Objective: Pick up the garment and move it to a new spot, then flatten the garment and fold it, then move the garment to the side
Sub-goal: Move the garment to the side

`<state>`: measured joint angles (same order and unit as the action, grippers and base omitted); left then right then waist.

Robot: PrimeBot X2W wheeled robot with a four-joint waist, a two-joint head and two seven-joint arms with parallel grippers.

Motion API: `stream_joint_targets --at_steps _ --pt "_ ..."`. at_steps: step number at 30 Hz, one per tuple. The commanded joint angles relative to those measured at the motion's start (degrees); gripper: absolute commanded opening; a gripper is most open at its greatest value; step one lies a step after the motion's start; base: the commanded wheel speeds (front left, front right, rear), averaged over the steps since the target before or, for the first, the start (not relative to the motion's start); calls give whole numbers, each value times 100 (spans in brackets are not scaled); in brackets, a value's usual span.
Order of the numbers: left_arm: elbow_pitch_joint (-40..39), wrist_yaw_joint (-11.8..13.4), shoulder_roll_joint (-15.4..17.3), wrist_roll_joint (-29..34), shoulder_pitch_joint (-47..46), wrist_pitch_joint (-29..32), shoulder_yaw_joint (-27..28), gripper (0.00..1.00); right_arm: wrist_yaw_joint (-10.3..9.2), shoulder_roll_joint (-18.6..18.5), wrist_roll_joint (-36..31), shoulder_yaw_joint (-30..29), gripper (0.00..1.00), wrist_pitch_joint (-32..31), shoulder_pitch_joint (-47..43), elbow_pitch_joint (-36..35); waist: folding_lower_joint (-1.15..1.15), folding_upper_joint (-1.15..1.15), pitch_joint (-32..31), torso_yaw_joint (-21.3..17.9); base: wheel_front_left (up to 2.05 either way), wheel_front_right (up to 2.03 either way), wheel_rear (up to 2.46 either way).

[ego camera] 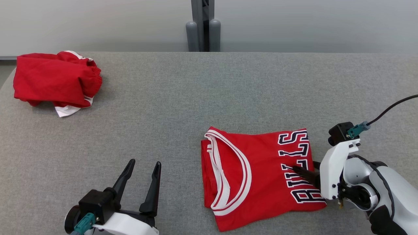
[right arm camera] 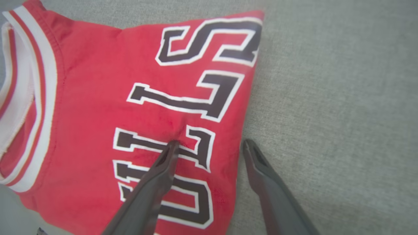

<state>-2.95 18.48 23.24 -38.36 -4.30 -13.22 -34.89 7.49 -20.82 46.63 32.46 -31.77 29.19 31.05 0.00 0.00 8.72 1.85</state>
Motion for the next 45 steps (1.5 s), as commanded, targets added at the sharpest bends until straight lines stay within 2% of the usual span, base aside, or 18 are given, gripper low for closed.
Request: stream_joint_targets --at_steps 1,2,4,5,7,9,17,24,30,32,38,45 --pt "15 -2 22 -11 -112 -33 16 100 1 54 -22 -6 100 -19 42 125 0 0 18 38 0 0 0" --pt "19 -5 23 -13 -113 -35 14 100 1 85 -37 -4 100 -6 57 194 0 0 21 51 0 0 0" --pt "26 -4 24 -14 -114 -31 10 100 1 142 -77 22 72 38 90 313 0 0 23 70 0 0 0" --pt "29 -5 23 -14 -108 -33 6 100 1 164 -87 42 44 42 102 357 0 0 19 77 0 0 0" --pt "32 0 26 -17 -98 -33 1 100 1 177 -115 105 26 83 133 392 0 0 7 86 0 0 0" --pt "34 19 32 -26 -71 -33 4 100 0 141 -117 164 0 112 166 379 0 0 -17 77 0 0 0" --pt "0 70 44 -35 31 -52 22 100 -1 -85 -180 196 0 323 328 351 0 0 -122 -68 0 0 0" --pt "-55 77 83 -8 57 -52 23 100 0 -263 -594 150 0 496 562 356 0 0 -160 -360 0 0 0" --pt "-152 107 145 31 -24 -35 49 100 0 -195 -905 56 0 552 809 377 0 0 -71 -878 0 0 0" --pt "-210 118 185 71 -120 -19 70 100 0 -159 -1008 34 0 518 980 326 0 0 52 -1217 0 0 0" --pt "-327 119 264 192 -384 62 67 100 0 -96 -1235 -31 0 488 1463 257 0 0 436 -1856 0 0 0" --pt "-418 88 335 374 -772 225 13 100 0 -72 -1427 -293 0 598 1876 369 0 0 870 -2286 0 0 0"
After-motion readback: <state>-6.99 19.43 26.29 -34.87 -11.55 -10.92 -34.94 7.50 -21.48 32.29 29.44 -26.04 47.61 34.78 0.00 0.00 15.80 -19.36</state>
